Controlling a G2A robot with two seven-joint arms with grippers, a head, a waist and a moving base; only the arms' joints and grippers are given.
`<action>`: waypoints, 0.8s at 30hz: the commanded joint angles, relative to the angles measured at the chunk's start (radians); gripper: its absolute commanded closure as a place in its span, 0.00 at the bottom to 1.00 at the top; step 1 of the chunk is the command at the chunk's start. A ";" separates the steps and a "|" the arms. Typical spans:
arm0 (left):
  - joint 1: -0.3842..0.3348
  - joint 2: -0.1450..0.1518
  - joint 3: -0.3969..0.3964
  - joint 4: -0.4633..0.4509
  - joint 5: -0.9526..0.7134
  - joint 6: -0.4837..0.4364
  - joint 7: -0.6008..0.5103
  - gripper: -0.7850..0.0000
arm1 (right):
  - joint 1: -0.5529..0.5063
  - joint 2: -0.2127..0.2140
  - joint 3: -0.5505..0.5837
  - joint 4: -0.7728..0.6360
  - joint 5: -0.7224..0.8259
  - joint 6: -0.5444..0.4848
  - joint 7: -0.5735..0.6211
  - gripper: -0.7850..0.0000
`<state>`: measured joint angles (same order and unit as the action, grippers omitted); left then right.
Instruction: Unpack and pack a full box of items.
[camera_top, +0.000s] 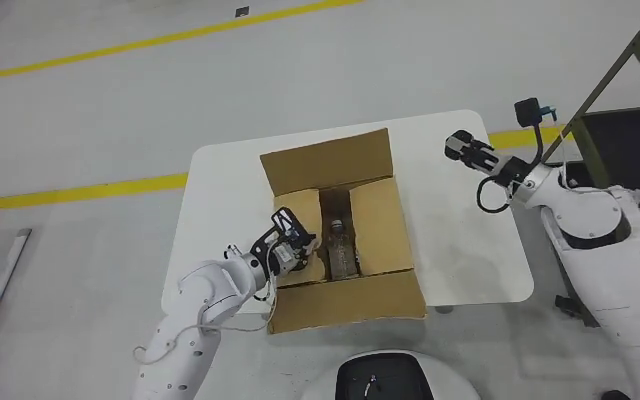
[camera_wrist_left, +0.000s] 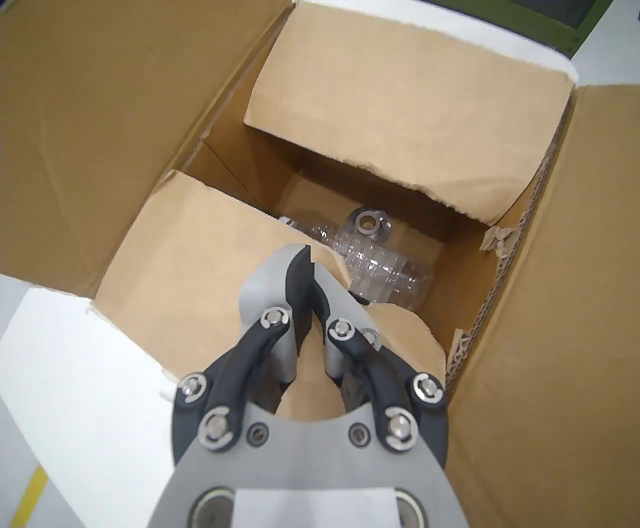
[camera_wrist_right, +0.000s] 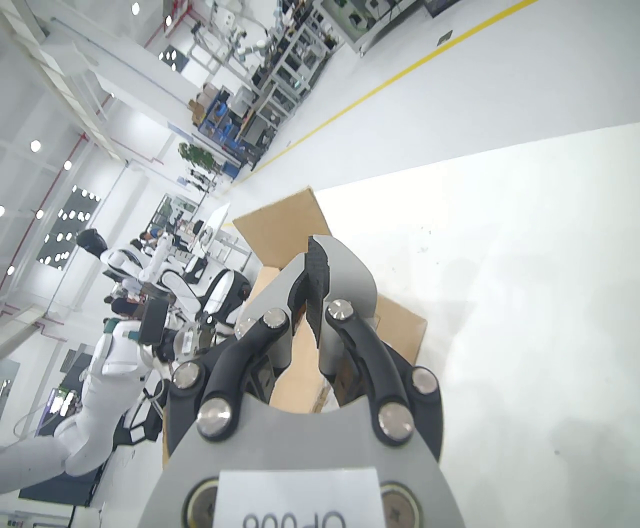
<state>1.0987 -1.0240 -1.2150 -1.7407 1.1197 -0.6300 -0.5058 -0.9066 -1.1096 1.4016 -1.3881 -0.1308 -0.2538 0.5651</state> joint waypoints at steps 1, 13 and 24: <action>0.011 0.004 -0.019 -0.021 -0.003 -0.009 0.000 0.00 | 0.046 -0.013 -0.043 0.075 0.060 0.004 -0.037 1.00; 0.150 0.030 -0.207 -0.196 -0.009 0.065 0.001 0.00 | 0.416 -0.145 -0.349 0.629 0.266 -0.062 -0.031 1.00; 0.238 0.038 -0.323 -0.262 -0.017 0.159 -0.001 0.00 | 0.585 -0.249 -0.476 0.924 0.338 -0.236 0.145 1.00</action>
<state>1.3373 -0.9858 -1.5389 -2.0030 1.1029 -0.4702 -0.5071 -0.3284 -1.3547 0.9260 -0.4817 0.1981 -0.4599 0.6967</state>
